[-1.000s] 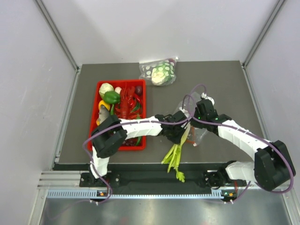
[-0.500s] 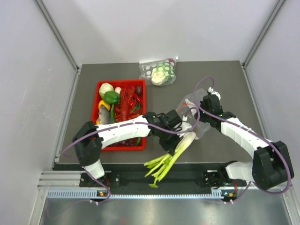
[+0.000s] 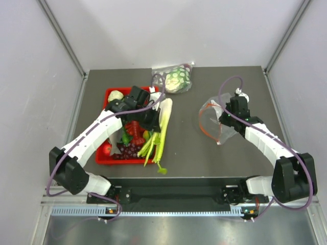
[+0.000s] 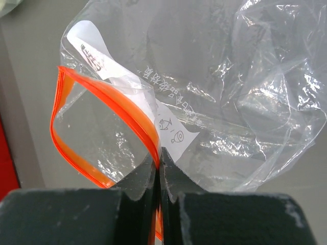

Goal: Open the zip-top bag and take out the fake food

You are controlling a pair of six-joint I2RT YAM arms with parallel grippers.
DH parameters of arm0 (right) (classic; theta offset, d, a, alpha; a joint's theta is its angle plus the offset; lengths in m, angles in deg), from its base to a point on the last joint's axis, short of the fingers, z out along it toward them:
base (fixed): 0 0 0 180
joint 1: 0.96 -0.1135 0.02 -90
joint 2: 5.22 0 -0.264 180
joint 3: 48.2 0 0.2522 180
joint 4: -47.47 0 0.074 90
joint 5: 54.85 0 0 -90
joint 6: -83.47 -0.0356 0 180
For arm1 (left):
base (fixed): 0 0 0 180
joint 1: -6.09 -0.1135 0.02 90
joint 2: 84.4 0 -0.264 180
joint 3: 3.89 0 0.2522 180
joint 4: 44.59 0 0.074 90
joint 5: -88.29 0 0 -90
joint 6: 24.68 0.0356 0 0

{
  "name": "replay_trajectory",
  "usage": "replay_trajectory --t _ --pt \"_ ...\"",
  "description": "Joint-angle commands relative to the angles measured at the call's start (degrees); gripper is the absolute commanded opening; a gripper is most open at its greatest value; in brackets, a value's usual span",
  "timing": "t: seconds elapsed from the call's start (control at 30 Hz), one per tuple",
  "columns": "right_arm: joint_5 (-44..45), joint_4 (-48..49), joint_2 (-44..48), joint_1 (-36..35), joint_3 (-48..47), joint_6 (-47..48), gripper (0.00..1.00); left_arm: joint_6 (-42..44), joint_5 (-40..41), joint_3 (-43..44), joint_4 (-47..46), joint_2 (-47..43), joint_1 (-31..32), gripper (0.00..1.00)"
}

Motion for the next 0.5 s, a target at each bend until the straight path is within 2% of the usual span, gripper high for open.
replay_trajectory --t 0.0,0.13,0.27,0.37,0.47 --pt "-0.62 -0.06 1.22 2.15 -2.87 1.66 0.00 1.66 2.41 3.52 1.47 -1.19 -4.33 0.00" --pt "-1.32 -0.59 2.02 3.74 -2.43 2.28 0.00 2.72 5.14 7.03 1.74 1.27 -10.41 0.00" --pt "-1.50 -0.77 3.07 4.96 -1.47 2.46 0.00 3.42 11.72 10.73 3.41 4.26 -15.67 0.00" --pt "-2.03 -0.68 3.95 5.93 -0.76 2.46 0.00 4.12 12.43 10.73 2.71 5.49 -18.24 0.00" --pt "-2.64 -0.68 4.22 6.64 -0.41 2.72 0.00 5.79 16.82 11.96 3.40 7.16 -18.51 0.00"
